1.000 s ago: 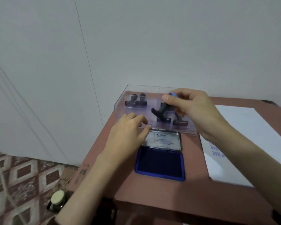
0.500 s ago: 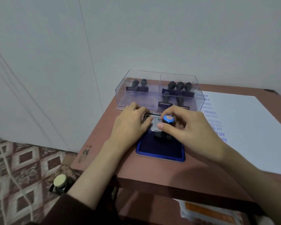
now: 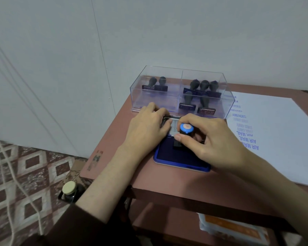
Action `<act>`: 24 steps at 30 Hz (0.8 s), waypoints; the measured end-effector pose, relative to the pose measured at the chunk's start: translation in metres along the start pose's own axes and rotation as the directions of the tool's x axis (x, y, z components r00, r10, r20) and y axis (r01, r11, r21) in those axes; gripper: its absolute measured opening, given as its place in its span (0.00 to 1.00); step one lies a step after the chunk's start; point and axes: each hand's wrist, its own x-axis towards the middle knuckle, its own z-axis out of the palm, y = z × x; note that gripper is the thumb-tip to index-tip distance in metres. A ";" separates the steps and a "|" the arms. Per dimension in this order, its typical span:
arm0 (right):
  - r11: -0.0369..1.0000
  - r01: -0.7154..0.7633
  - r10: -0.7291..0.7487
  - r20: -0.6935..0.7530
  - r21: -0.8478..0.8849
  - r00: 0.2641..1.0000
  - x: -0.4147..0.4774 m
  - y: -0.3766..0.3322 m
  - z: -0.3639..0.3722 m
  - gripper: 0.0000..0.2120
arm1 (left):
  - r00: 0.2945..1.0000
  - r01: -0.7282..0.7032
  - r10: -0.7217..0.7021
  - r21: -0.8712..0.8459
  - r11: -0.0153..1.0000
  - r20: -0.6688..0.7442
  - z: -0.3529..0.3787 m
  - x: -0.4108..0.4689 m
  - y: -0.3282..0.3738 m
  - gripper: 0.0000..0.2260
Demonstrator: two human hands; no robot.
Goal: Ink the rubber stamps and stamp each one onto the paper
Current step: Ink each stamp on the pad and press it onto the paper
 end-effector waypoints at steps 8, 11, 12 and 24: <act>1.000 -0.011 0.010 -0.053 -0.019 0.999 0.000 0.006 0.008 0.07 | 1.000 -0.002 0.003 0.008 1.000 -0.005 0.001 0.001 0.000 0.12; 1.000 -0.002 0.000 -0.070 -0.025 0.998 0.000 0.007 0.009 0.08 | 1.000 -0.004 0.004 0.013 1.000 -0.007 0.002 0.002 0.001 0.12; 1.000 0.000 -0.002 -0.071 -0.029 0.997 0.000 0.007 0.009 0.08 | 1.000 -0.006 0.006 0.015 1.000 -0.008 0.002 0.002 0.001 0.12; 0.999 0.013 -0.016 -0.068 -0.044 0.998 -0.002 0.007 0.010 0.05 | 1.000 -0.004 0.004 0.021 1.000 0.004 0.001 0.002 0.002 0.12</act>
